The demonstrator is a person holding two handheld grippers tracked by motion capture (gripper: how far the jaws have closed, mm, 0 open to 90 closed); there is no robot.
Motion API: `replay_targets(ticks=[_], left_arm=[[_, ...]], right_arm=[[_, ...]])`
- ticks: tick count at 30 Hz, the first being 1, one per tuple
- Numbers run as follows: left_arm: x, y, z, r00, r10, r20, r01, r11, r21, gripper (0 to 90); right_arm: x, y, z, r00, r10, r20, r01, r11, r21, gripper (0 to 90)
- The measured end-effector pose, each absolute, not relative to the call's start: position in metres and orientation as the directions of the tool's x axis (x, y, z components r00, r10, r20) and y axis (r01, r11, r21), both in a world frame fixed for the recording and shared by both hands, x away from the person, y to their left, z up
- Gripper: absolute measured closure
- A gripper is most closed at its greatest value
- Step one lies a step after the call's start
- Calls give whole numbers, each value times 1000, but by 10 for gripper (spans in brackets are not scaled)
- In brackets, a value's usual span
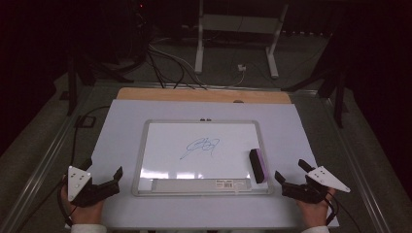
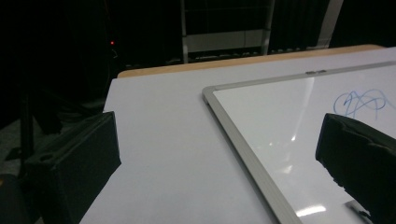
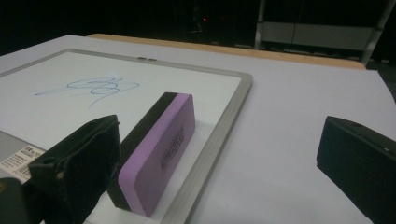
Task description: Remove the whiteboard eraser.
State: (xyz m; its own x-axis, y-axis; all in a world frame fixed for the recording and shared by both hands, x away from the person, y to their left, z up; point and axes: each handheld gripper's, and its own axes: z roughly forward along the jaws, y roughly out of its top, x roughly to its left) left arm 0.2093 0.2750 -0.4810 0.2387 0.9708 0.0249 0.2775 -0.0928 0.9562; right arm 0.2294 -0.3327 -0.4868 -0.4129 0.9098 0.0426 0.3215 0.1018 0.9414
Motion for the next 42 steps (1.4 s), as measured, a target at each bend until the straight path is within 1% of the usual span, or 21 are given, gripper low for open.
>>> replay_targets(ticks=[9,16,21,25,29,42], left_arm=[[208,277,-481,218,975,30,275,-91,957,6],[209,276,-483,214,976,36,285,-97,954,6],[210,276,-483,205,978,32,288,-92,953,6],[210,276,-484,205,978,35,292,-95,952,6],[211,275,-485,206,978,37,299,-99,949,6],[212,274,-487,213,976,37,307,-103,946,6]], right_arm=[[229,-338,-483,-392,917,68,317,65,946,0],[228,-337,-479,-382,922,61,314,68,947,0],[229,-336,-472,-388,919,66,311,63,948,0],[230,-333,-464,-403,914,47,304,85,949,0],[234,-334,-456,-403,913,53,315,84,945,0],[250,-333,-449,-403,911,85,364,75,928,0]])
